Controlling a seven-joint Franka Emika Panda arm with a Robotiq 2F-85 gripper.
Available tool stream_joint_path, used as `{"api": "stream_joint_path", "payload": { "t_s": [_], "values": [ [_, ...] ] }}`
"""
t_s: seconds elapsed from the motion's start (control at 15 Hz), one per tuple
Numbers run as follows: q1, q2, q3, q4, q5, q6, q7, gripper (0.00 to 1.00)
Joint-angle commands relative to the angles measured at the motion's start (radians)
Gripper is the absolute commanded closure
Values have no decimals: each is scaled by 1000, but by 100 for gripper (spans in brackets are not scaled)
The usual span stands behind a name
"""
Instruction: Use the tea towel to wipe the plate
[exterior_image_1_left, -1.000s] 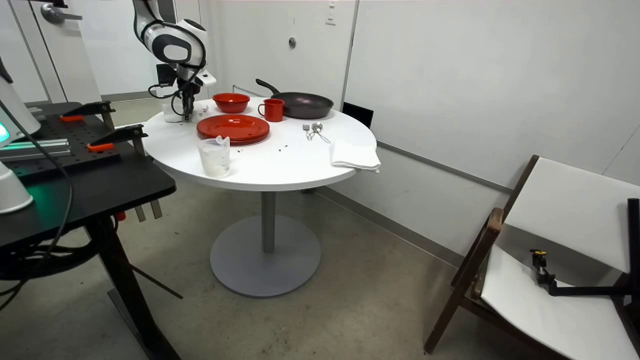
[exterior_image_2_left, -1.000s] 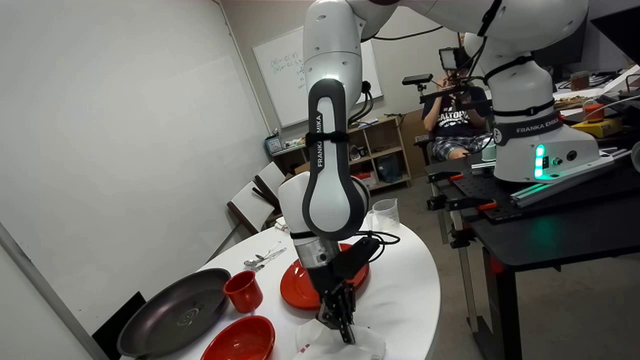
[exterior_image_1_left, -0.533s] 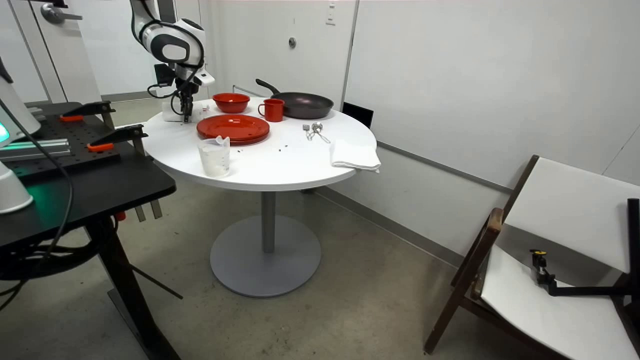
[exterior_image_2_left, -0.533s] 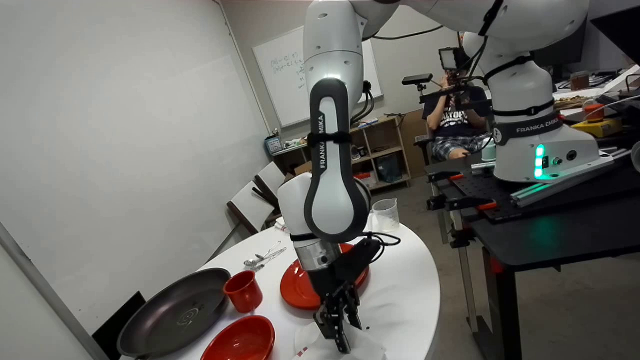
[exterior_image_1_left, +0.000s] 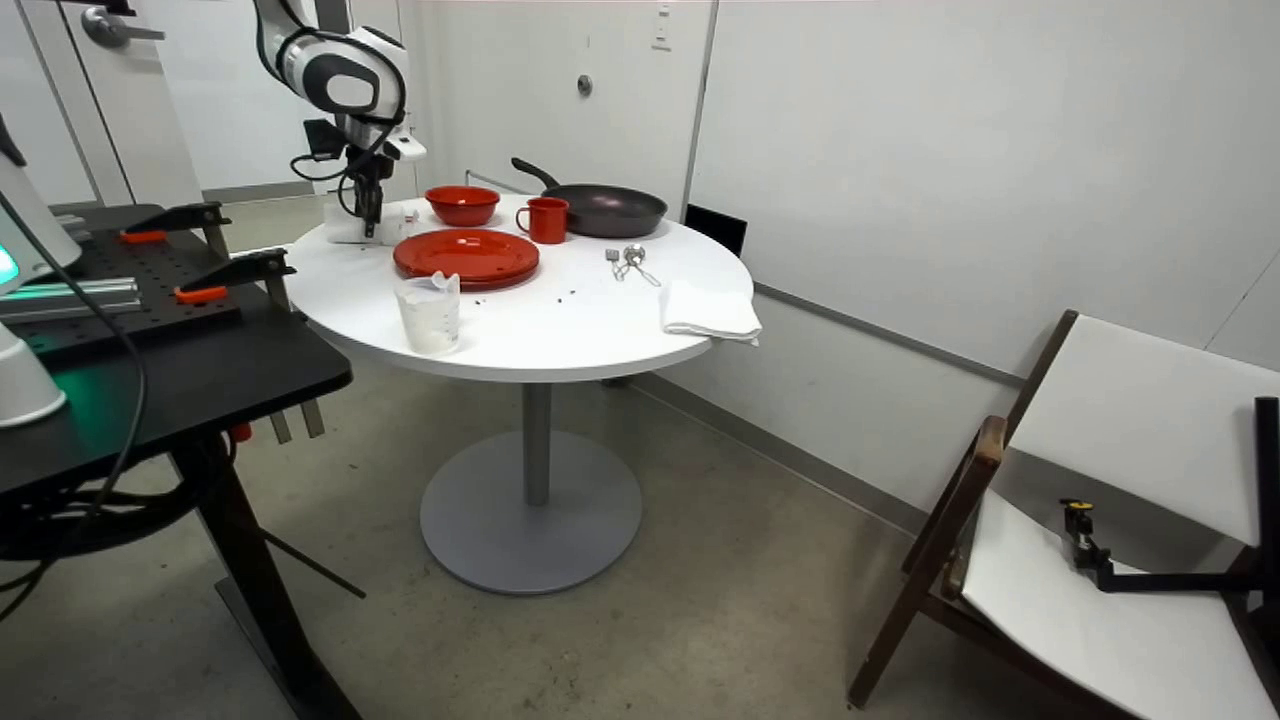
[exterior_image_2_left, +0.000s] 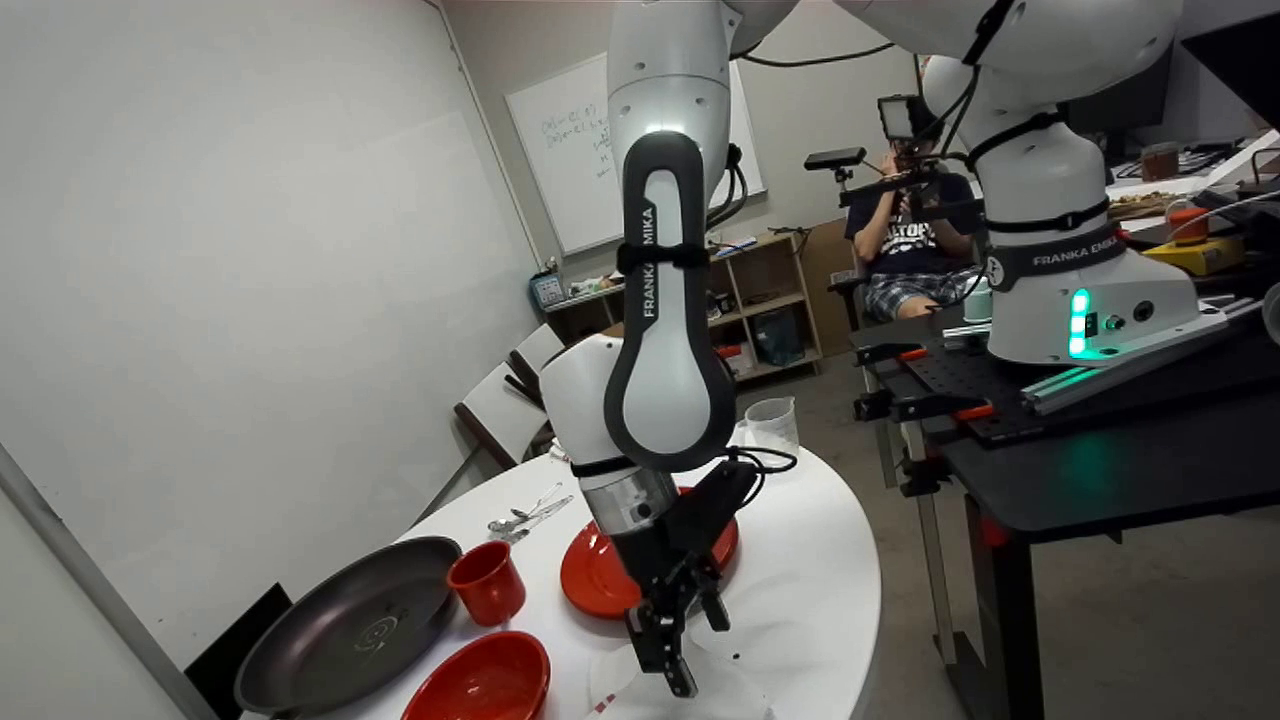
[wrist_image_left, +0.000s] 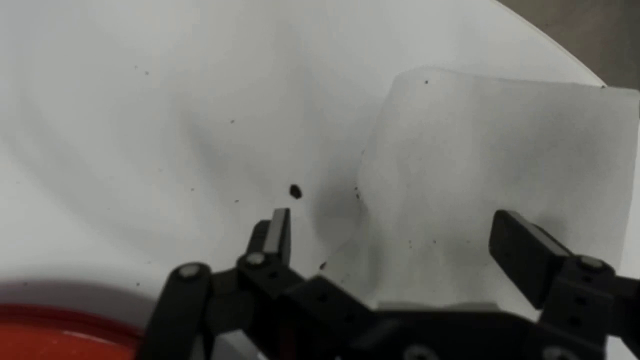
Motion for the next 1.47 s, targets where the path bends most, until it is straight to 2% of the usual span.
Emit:
{"api": "stream_joint_path", "payload": {
  "t_s": [0.0, 0.4, 0.93, 1.2, 1.4],
  "values": [
    [34, -131, -41, -90, -48, -76, 52, 0],
    [42, -320, -87, -266, -98, -91, 88, 0],
    [-54, -568, -96, -587, -24, 19, 142, 0],
    [-103, -651, -105, -698, 7, 81, 169, 0],
    [-123, -685, -138, -745, -33, 102, 209, 0]
  ]
}}
